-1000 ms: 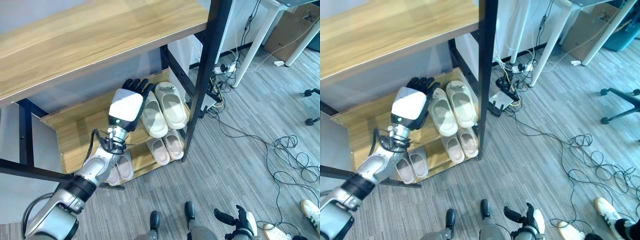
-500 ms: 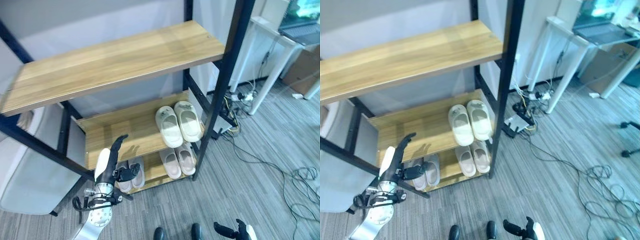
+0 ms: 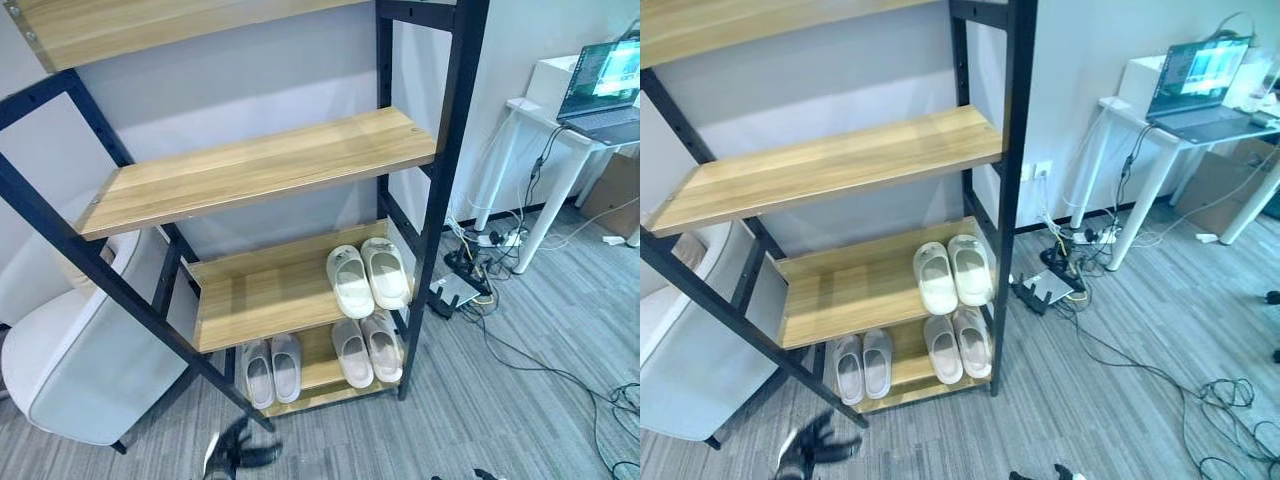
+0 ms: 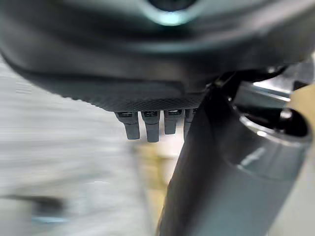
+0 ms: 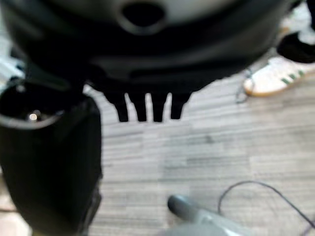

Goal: Arrange the slippers neatly on the shoe rack.

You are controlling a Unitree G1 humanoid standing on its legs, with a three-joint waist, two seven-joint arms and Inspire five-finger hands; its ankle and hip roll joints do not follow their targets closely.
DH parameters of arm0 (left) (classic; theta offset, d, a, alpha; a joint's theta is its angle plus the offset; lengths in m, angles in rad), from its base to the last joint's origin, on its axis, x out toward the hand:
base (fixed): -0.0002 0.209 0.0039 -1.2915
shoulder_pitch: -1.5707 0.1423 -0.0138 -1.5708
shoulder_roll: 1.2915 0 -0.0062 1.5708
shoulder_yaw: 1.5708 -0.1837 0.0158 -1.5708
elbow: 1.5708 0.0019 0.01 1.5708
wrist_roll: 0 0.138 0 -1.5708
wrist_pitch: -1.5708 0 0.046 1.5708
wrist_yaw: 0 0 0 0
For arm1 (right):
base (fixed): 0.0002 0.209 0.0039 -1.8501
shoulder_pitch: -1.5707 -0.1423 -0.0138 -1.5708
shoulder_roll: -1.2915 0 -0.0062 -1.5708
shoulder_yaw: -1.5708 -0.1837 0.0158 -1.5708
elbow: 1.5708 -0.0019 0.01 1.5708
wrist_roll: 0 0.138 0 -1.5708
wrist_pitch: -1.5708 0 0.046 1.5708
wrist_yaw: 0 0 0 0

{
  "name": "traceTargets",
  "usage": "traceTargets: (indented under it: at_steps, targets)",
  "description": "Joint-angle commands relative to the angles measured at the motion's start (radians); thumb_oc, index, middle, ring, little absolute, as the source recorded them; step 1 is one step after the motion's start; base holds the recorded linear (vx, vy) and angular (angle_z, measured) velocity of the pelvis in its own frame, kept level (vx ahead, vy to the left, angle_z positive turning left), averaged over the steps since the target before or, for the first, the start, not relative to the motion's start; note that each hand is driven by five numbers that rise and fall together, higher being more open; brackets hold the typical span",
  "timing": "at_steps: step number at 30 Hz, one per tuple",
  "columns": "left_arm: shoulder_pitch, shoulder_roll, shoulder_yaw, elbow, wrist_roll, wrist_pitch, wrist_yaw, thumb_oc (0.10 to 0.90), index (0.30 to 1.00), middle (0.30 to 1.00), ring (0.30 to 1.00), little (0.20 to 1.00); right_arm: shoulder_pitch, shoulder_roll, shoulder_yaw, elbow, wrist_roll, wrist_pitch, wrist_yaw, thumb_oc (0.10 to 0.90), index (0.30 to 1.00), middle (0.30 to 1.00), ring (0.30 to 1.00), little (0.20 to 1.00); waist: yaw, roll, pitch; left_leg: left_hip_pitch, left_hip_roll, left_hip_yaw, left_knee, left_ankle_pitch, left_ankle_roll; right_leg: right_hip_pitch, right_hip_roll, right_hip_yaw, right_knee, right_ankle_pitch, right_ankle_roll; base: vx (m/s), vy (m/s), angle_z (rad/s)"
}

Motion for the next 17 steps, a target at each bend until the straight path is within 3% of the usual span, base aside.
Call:
traceTargets:
  at_steps: [1,4,9,12,17]
  targets:
    - [-0.098,0.049,0.061,0.046,0.081,-0.037,0.067,0.8,0.9,0.9,0.9,0.9,-0.026,0.038,-0.004,0.047,0.07,-0.045,-0.004,0.8,0.9,0.9,0.9,0.9,0.013,-0.076,-0.008,0.005,-0.075,0.06,0.003,-0.046,0.002,0.037,-0.029,0.011,0.006,-0.128,0.053,0.01,-0.01,0.03]
    - [-0.107,0.035,0.098,0.194,0.131,0.002,0.077,0.8,0.9,0.9,0.9,0.9,-0.045,0.049,-0.005,0.081,0.1,-0.043,0.004,0.8,0.9,0.9,0.9,0.9,0.009,-0.077,-0.016,0.018,-0.074,0.067,0.003,-0.051,0.0,0.051,-0.027,0.016,0.006,-0.133,0.052,0.0,0.0,0.0]
    - [-0.109,0.035,0.163,0.273,0.107,0.03,0.101,0.8,0.9,0.9,0.9,0.9,-0.072,0.06,-0.01,0.114,0.151,-0.036,0.026,0.8,0.9,0.9,0.9,0.9,0.007,-0.078,-0.029,0.025,-0.071,0.077,0.003,-0.055,-0.001,0.052,-0.025,0.021,0.006,-0.134,0.049,0.0,0.0,0.0]
    - [-0.121,0.04,0.144,0.299,0.168,0.051,0.138,0.8,0.9,0.9,0.9,0.9,-0.082,0.066,-0.002,0.132,0.157,-0.027,0.037,0.8,0.9,0.9,0.9,0.9,0.005,-0.078,-0.034,0.019,-0.071,0.077,0.003,-0.052,-0.001,0.044,-0.025,0.021,0.006,-0.13,0.049,0.0,0.0,0.0]
    - [-0.15,0.017,0.108,0.28,0.146,0.058,0.109,0.8,0.9,0.9,0.9,0.9,-0.107,0.08,0.019,0.137,0.166,-0.018,0.045,0.8,0.9,0.9,0.9,0.9,0.004,-0.079,-0.043,0.01,-0.071,0.079,0.003,-0.051,-0.001,0.033,-0.028,0.021,0.006,-0.123,0.05,0.0,0.0,0.0]
